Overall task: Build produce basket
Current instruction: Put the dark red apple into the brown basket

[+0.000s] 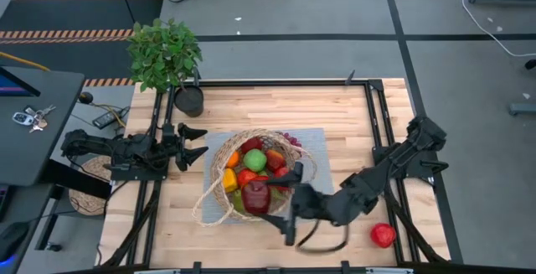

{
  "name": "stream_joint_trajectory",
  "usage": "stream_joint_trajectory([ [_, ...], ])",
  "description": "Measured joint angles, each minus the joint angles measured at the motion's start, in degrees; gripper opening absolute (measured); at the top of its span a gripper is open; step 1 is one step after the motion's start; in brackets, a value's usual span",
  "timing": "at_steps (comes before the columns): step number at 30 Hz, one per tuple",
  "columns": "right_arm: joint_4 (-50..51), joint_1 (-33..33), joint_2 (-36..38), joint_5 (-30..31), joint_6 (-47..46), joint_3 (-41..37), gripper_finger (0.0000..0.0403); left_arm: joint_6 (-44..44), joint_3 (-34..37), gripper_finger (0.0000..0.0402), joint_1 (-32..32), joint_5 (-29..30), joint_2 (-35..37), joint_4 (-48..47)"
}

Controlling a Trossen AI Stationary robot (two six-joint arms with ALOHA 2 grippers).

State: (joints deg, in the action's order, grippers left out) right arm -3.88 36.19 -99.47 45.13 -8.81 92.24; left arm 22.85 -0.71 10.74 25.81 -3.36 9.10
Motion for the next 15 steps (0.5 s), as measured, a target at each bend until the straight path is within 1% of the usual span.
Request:
stream_joint_trajectory([
  [4,16.0,-0.9,-5.01,2.39,0.02,10.78,0.0353,0.0,0.0,0.0389,-0.01,0.01,-0.02,0.01],
  [7,24.93,-1.41,-7.79,3.69,4.02,15.84,0.0353,-0.02,0.0,0.0389,-0.01,0.01,-0.01,0.01],
  [9,27.9,-1.66,-9.06,4.2,9.76,16.92,0.0353,0.0,0.0,0.0389,-0.02,0.01,-0.01,0.01],
  [13,32.08,-2.61,-10.71,4.82,26.94,16.95,0.0353,0.0,0.0,0.0389,-0.02,0.01,-0.02,0.0],
  [15,33.67,-3.05,-11.31,5.2,33.48,16.95,0.0353,-0.02,0.0,0.0389,0.0,0.01,0.0,0.02],
])
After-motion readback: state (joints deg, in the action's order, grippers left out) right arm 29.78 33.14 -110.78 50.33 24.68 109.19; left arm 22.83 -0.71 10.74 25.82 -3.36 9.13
